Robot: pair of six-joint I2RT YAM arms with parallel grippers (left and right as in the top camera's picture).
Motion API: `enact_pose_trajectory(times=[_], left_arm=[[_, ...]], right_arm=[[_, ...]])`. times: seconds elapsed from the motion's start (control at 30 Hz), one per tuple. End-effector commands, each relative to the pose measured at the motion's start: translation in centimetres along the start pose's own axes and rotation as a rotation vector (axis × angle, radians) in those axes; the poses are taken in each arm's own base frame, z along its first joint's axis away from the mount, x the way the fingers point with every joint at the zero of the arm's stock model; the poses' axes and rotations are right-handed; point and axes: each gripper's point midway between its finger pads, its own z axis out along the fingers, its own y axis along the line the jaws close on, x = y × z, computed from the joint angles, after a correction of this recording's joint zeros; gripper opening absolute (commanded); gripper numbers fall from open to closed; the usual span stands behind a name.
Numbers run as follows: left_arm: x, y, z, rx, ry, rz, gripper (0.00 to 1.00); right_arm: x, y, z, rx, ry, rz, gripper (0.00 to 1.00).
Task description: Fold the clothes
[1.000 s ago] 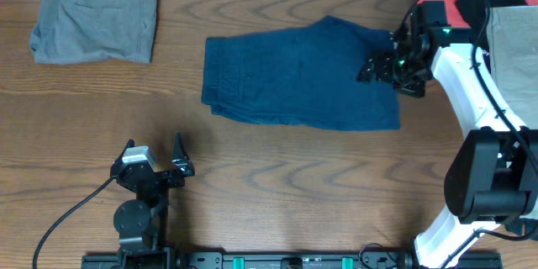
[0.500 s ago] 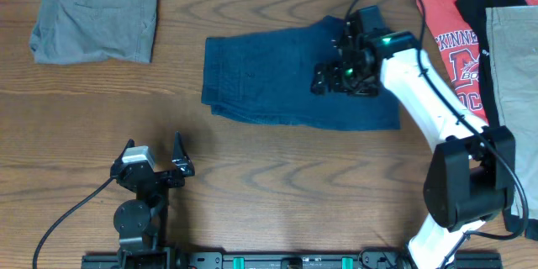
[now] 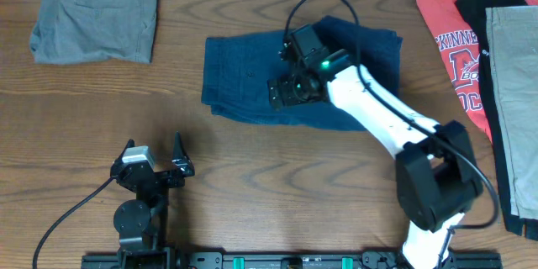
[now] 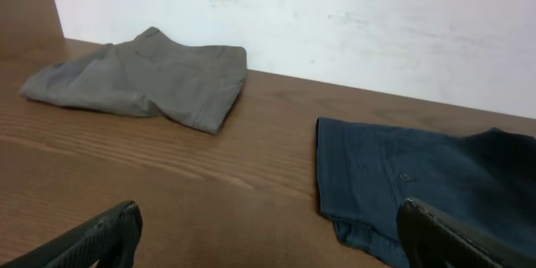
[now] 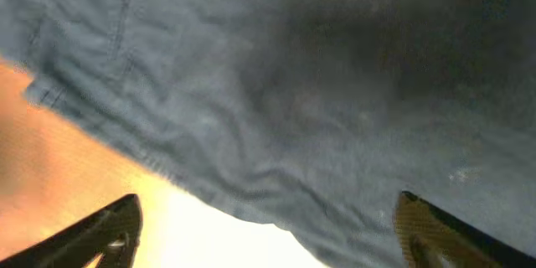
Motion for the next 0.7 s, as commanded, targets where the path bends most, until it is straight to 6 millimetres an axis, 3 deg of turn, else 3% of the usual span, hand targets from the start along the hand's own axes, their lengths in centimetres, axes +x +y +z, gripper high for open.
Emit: enact_pose_trajectory(times=[0.0, 0.2, 0.43, 0.67], left_arm=[[1.6, 0.1, 0.1, 0.002, 0.043, 0.017, 0.98], [1.6, 0.1, 0.1, 0.002, 0.043, 0.017, 0.98], [1.6, 0.1, 0.1, 0.002, 0.043, 0.017, 0.98], [1.6, 0.1, 0.1, 0.002, 0.043, 0.017, 0.98]], right_arm=[[0.6, -1.6, 2.4, 0.093, 0.011, 0.059, 0.67], [-0.4, -3.9, 4.3, 0.163, -0.025, 0.136, 0.11], [-0.4, -3.9, 5.6, 0.130, -0.015, 0.151, 0.11], [2.3, -4.3, 6.9, 0.168, 0.082, 0.194, 0.01]])
